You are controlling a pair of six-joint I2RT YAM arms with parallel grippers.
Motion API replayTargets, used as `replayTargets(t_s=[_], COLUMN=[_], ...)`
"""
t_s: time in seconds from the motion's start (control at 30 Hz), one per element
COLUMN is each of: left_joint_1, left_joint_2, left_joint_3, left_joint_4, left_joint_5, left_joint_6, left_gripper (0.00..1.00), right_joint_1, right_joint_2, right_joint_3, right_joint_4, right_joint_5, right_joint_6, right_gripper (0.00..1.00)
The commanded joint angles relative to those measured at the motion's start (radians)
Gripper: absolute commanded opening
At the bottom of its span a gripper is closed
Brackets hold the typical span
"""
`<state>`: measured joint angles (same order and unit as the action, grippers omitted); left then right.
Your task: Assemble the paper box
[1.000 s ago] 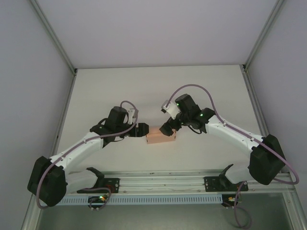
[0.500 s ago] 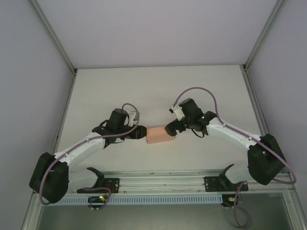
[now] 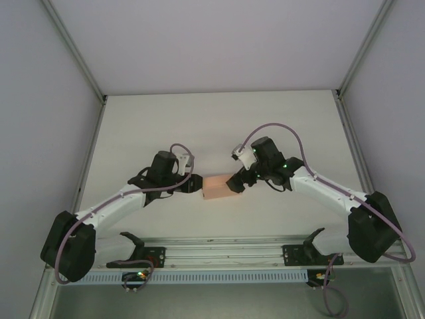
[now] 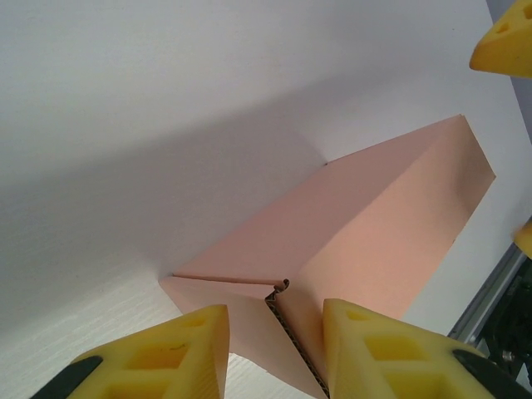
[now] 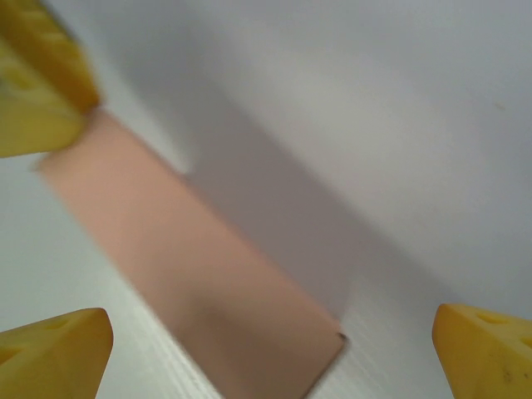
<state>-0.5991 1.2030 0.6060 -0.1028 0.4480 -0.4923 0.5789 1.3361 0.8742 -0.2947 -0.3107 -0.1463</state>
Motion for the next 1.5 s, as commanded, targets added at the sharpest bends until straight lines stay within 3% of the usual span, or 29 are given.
replayTargets(t_s=[0.0,0.2,0.4,0.57,0.67,0.8,0.87,1.03,1.07,1.2,1.27,1.37,1.47], left_joint_1=[0.008,0.007,0.007,0.007,0.009,0.014,0.014,0.016,0.017,0.019,0.021,0.027,0.039], left_joint_2=[0.042,0.04,0.033,0.036,0.036,0.031,0.027,-0.022,-0.046,-0.143,-0.2,-0.29,-0.365], left_joint_3=[-0.022,-0.016,-0.01,-0.008,0.001,0.019,0.031,0.068,0.075,0.069,0.057,0.027,-0.003], left_joint_4=[-0.136,-0.142,-0.141,-0.141,-0.148,-0.15,-0.154,-0.179,-0.184,-0.223,-0.266,-0.311,-0.329], left_joint_5=[-0.048,-0.043,-0.043,-0.047,-0.06,-0.068,-0.066,-0.081,-0.088,-0.103,-0.149,-0.233,-0.265], left_joint_6=[0.046,0.06,0.07,0.073,0.074,0.069,0.07,0.054,0.052,0.028,0.016,-0.002,-0.022], left_gripper=[0.33,0.33,0.32,0.32,0.32,0.38,0.38,0.52,0.62,0.82,1.0,1.0,1.0], right_joint_1=[0.049,0.141,0.15,0.151,0.151,0.156,0.16,0.194,0.205,0.229,0.228,0.229,0.23], right_joint_2=[0.027,0.197,0.281,0.313,0.332,0.339,0.333,0.286,0.278,0.294,0.336,0.428,0.517], right_joint_3=[0.067,0.169,0.142,0.12,0.129,0.134,0.131,0.086,0.069,0.045,0.049,0.093,0.169], right_joint_4=[-0.065,-0.176,-0.104,-0.083,-0.109,-0.12,-0.113,0.02,0.065,0.231,0.307,0.316,0.239], right_joint_5=[-0.189,-0.041,0.059,0.061,0.059,0.09,0.128,0.365,0.436,0.739,0.885,1.039,1.128], right_joint_6=[-0.276,-0.448,-0.523,-0.561,-0.564,-0.553,-0.544,-0.523,-0.536,-0.574,-0.587,-0.6,-0.538], right_gripper=[1.0,1.0,1.0,0.92,0.82,0.43,0.4,0.39,0.37,0.36,0.35,0.42,0.4])
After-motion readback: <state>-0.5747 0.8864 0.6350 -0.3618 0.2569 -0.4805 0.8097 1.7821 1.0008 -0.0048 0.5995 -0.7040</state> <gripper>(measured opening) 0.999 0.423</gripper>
